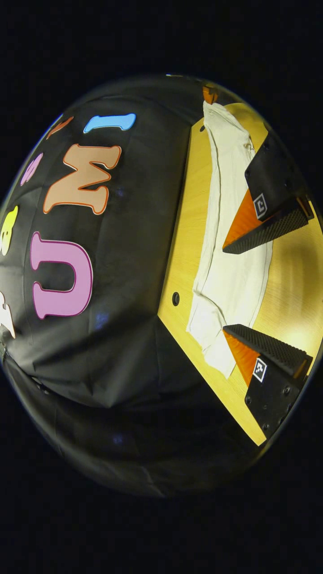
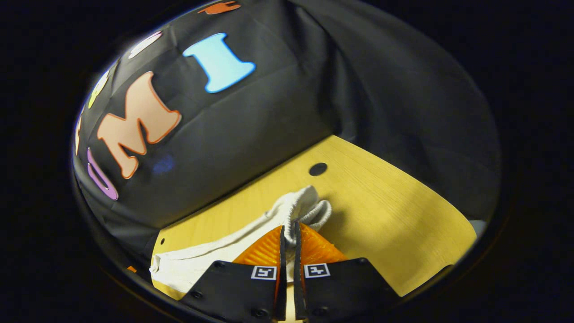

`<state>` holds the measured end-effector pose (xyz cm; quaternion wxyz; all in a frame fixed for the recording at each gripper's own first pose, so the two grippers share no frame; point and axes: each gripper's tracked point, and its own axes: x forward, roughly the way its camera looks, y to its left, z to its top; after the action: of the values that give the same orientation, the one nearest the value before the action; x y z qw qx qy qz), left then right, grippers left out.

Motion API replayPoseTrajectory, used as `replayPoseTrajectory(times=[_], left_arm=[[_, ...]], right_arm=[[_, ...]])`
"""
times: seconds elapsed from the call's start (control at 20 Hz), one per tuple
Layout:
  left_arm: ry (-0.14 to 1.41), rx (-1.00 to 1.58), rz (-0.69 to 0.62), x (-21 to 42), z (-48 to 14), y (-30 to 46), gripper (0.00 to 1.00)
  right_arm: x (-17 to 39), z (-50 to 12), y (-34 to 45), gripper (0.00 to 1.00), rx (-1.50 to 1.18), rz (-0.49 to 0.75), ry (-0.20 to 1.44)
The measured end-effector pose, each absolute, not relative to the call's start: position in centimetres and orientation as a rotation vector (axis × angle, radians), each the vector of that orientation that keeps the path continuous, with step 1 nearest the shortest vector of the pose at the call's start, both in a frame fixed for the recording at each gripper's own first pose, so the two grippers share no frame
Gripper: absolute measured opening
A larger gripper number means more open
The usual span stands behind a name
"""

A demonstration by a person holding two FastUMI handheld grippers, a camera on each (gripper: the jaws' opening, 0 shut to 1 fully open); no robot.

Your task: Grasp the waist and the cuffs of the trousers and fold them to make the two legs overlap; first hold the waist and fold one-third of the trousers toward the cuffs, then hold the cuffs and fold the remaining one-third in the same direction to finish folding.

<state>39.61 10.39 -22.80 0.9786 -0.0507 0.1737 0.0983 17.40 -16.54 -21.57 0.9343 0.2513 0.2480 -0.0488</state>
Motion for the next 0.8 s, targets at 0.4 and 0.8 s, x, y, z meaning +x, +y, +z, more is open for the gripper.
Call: replayPoseTrajectory(times=[0.4,0.8], left_arm=[[0.369,-0.133,0.166,39.7,-23.0,11.1,0.96],[0.382,-0.152,0.193,39.7,-22.8,11.3,0.96]], right_arm=[[18.7,-14.7,0.3,0.08,0.367,0.118,0.425],[13.1,-15.4,17.6,0.08,0.403,0.437,0.497]])
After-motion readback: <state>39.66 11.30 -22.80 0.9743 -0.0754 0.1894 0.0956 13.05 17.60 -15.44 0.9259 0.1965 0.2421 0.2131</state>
